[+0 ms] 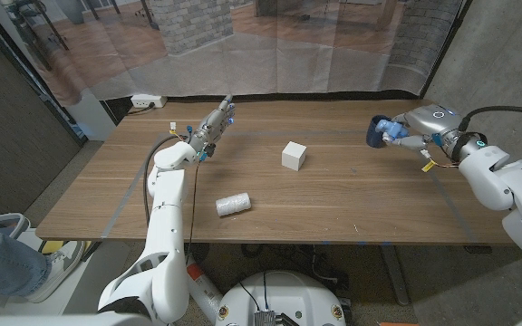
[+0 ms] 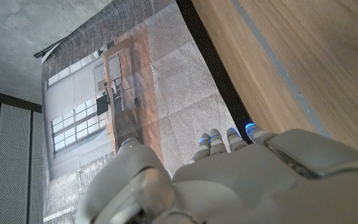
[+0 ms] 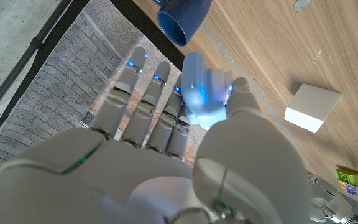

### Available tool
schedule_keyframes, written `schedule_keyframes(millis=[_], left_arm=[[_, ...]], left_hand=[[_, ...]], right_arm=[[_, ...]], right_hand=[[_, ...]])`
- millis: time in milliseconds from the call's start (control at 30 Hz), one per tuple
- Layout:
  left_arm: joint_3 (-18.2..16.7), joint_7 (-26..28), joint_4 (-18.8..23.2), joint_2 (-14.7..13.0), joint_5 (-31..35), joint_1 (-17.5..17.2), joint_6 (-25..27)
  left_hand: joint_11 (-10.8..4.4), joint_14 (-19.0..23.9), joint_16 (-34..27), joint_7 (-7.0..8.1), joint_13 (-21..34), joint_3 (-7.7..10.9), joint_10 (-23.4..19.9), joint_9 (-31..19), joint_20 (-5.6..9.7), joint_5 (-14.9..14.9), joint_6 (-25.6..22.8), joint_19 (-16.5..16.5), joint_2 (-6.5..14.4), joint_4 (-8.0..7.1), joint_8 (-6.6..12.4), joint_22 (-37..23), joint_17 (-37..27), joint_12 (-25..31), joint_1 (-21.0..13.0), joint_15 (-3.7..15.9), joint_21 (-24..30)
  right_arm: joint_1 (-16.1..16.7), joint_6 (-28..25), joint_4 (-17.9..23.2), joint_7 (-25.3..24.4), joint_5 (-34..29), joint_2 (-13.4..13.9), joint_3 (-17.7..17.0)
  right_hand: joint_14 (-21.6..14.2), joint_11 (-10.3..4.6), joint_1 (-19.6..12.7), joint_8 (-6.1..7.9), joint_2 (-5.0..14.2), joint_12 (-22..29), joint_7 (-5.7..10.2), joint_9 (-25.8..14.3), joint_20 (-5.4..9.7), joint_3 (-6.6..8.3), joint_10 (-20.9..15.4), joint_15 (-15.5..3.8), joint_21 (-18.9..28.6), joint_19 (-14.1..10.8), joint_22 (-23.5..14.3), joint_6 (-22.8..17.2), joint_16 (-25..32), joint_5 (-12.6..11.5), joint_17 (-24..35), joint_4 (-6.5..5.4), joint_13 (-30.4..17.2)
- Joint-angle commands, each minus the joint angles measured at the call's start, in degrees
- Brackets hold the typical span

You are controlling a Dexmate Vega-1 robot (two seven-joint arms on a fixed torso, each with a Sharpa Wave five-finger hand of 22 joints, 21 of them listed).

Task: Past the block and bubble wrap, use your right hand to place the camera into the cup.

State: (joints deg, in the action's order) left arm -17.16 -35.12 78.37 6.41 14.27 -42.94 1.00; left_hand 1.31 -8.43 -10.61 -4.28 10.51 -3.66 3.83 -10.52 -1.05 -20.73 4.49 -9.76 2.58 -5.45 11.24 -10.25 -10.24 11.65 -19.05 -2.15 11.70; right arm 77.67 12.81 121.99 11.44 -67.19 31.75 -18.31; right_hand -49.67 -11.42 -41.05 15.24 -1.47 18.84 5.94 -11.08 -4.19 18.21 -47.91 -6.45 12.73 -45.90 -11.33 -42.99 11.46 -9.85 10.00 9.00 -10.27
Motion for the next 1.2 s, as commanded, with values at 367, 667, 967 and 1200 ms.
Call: schedule_keyframes(millis=[367, 667, 967, 1200], left_arm=[[-0.3, -0.6, -0.3, -0.7, 0.2, 0.7, 0.6], [-0.4, -0.7, 0.4, -0.7, 0.3, 0.6, 1.0], [-0.4, -0.7, 1.2, -0.6, 0.4, 0.4, 1.3], [-0.5, -0.5, 1.6, -0.4, 0.4, 0.2, 1.3]], left_hand=[[-0.07, 0.1, -0.2, -0.16, 0.3, -0.40, 0.1, -0.2, -0.22, 0.3, -0.3, -0.2, 0.3, 0.05, 0.18, -0.2, -0.3, 0.1, -0.5, -0.02, -0.1], [-0.14, 0.0, -0.2, -0.14, 0.3, -0.49, 0.1, -0.2, -0.25, 0.3, -0.3, -0.3, 0.4, 0.06, 0.17, -0.2, -0.3, 0.1, -0.6, -0.02, -0.1], [-0.12, 0.0, -0.2, -0.21, 0.3, -0.57, 0.0, -0.2, -0.25, 0.3, -0.3, -0.3, 0.4, 0.07, 0.18, -0.2, -0.3, 0.1, -0.6, -0.03, -0.1], [-0.15, 0.1, -0.2, -0.19, 0.3, -0.64, 0.1, -0.2, -0.25, 0.3, -0.5, -0.3, 0.5, 0.08, 0.22, -0.2, -0.3, 0.1, -0.7, -0.03, -0.1]], right_arm=[[-5.7, -3.4, -3.6, 0.7, 1.4, 2.0, 5.4], [-8.6, -4.0, -6.2, -1.0, 1.8, 2.8, 7.5], [-10.3, -4.6, -7.8, -1.8, 2.3, 3.6, 8.9], [-11.2, -5.7, -8.5, -1.3, 2.1, 4.1, 9.9]], right_hand=[[-0.8, -0.14, -4.4, -0.25, 4.66, -0.3, 6.89, -0.2, 0.38, 0.74, -0.4, -2.04, 0.2, 0.2, -0.2, -7.1, -0.2, -0.4, 0.2, -0.54, -0.3], [-0.6, -0.15, -4.4, -0.38, 4.63, -0.5, 6.89, -0.3, 0.29, 0.81, -0.4, -2.24, 0.2, 0.3, -0.2, -7.2, -0.5, -0.5, 0.2, -0.57, -0.3], [-0.7, -0.19, -4.4, -0.73, 4.64, -0.7, 6.89, -0.3, 0.27, 0.93, -0.4, -2.43, 0.2, 0.3, -0.2, -6.9, -0.5, -0.5, 0.2, -0.63, -0.3], [-0.7, -0.19, -4.4, -0.86, 4.65, -0.8, 6.90, -0.3, 0.29, 0.99, -0.4, -2.58, 0.2, 0.4, -0.2, -6.9, -0.5, -0.5, 0.2, -0.66, -0.3]])
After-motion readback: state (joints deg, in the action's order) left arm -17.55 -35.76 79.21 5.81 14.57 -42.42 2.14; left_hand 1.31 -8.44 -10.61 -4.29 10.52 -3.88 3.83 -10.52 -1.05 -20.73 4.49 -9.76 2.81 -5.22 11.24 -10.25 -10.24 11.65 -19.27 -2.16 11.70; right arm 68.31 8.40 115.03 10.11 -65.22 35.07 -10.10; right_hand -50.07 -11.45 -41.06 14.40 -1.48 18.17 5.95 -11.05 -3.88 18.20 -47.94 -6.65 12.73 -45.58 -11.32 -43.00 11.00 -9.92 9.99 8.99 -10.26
